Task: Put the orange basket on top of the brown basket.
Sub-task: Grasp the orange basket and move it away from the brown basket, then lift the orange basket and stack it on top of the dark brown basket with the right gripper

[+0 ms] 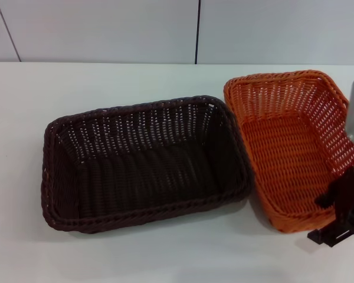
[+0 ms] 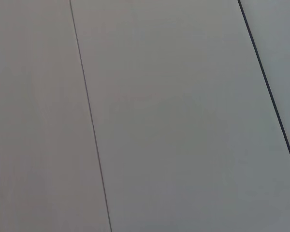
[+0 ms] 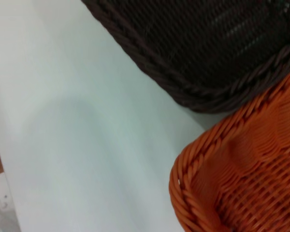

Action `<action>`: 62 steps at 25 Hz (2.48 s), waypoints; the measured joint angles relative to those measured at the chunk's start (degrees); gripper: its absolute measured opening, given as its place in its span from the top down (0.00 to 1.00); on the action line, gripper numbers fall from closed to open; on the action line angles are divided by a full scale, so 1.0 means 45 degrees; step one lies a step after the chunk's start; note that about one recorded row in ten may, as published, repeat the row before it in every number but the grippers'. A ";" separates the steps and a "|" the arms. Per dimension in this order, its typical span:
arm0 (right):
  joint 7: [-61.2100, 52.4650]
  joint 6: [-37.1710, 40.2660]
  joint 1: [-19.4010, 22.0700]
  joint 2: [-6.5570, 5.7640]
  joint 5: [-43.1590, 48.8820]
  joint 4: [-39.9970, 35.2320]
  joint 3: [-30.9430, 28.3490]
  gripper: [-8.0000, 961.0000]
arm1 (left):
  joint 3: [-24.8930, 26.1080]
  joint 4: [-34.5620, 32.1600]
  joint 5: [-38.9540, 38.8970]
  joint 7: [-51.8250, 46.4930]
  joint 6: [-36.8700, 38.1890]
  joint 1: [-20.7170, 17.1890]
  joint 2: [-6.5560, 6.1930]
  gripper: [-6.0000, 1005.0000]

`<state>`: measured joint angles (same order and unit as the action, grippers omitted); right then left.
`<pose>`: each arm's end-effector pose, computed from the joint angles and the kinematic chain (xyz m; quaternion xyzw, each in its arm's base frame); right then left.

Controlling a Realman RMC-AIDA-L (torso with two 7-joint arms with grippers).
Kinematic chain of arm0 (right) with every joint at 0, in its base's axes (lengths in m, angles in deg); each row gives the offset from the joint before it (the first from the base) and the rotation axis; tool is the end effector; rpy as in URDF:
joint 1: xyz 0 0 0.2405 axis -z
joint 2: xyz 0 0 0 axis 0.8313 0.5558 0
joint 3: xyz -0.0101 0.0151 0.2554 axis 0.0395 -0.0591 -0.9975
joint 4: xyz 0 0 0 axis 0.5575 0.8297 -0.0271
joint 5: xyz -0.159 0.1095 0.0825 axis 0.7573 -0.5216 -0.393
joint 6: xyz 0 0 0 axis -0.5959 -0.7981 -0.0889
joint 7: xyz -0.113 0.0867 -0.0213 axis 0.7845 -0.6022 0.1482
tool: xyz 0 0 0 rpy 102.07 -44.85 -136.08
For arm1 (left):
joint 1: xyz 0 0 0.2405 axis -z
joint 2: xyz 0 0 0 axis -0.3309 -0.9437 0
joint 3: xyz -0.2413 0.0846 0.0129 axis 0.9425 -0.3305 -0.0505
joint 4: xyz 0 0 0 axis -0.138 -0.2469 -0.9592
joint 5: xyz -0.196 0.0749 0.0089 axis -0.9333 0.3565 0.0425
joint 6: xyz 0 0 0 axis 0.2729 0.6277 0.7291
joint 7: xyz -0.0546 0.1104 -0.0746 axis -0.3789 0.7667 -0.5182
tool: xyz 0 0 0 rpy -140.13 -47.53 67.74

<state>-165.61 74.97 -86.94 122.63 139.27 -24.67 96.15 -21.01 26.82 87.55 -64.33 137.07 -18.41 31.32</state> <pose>0.1827 0.3162 0.0361 -0.9561 0.1896 -0.2094 0.0784 -0.3741 0.2115 0.0451 -0.4875 -0.1670 -0.1688 0.8402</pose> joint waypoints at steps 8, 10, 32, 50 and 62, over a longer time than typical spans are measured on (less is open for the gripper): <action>-0.0103 -0.0689 0.0062 0.0059 0.0480 0.0365 0.0283 0.24 | 0.0016 -0.0053 -0.0002 -0.0068 -0.0029 0.0011 -0.0012 0.31; -0.0223 -0.0891 0.0180 0.0087 0.0810 0.0023 0.0519 0.24 | 0.0056 -0.0221 -0.0043 -0.0090 -0.0104 0.0049 -0.0029 0.31; -0.1865 -0.2412 0.0368 0.0136 0.0624 -0.1238 0.0900 0.77 | 0.0254 -0.1187 -0.0059 -0.1423 -0.0386 0.0261 -0.0028 0.31; -0.0894 -0.3074 -0.0175 0.0071 0.0006 -0.5051 0.2536 0.84 | 0.0406 -0.1629 -0.0058 -0.2055 -0.0540 0.0352 -0.0028 0.31; 0.6703 -0.3098 -0.0513 0.0079 -0.0717 -0.6540 0.4532 0.84 | 0.0450 -0.1812 -0.0118 -0.2731 -0.1001 0.0402 0.0048 0.32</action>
<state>-135.45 61.03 -89.25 122.98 136.05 -54.10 116.55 -18.98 18.66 87.02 -76.62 132.56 -16.60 31.54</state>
